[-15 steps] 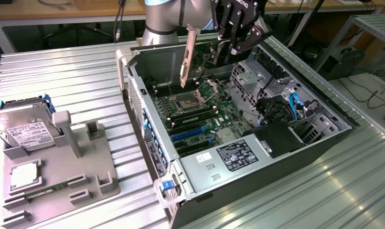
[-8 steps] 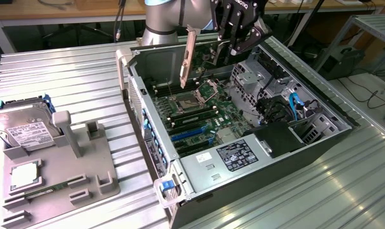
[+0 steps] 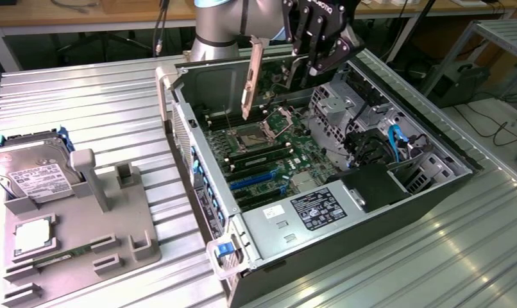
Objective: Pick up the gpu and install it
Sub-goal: 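Insert the gpu into the slot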
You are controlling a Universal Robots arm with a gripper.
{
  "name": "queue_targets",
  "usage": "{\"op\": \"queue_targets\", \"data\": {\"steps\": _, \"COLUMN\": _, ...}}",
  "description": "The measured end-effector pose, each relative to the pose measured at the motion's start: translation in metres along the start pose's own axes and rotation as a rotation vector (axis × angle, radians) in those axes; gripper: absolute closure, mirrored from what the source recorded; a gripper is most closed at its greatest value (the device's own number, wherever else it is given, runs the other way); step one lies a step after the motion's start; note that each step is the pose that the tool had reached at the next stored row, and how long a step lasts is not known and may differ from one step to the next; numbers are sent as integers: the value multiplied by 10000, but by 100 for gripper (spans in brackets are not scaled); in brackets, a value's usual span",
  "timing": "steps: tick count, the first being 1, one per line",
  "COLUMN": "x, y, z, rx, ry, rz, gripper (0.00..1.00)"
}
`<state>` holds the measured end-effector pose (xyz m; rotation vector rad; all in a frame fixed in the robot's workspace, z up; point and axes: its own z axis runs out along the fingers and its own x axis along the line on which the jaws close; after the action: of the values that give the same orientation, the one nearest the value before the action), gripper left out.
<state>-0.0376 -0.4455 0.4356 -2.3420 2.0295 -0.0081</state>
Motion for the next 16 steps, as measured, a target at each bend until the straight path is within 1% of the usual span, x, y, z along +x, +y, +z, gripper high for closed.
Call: {"op": "queue_targets", "data": {"steps": 16, "x": 1, "y": 1, "z": 37, "rx": -1, "ry": 1, "rz": 0, "gripper": 72}}
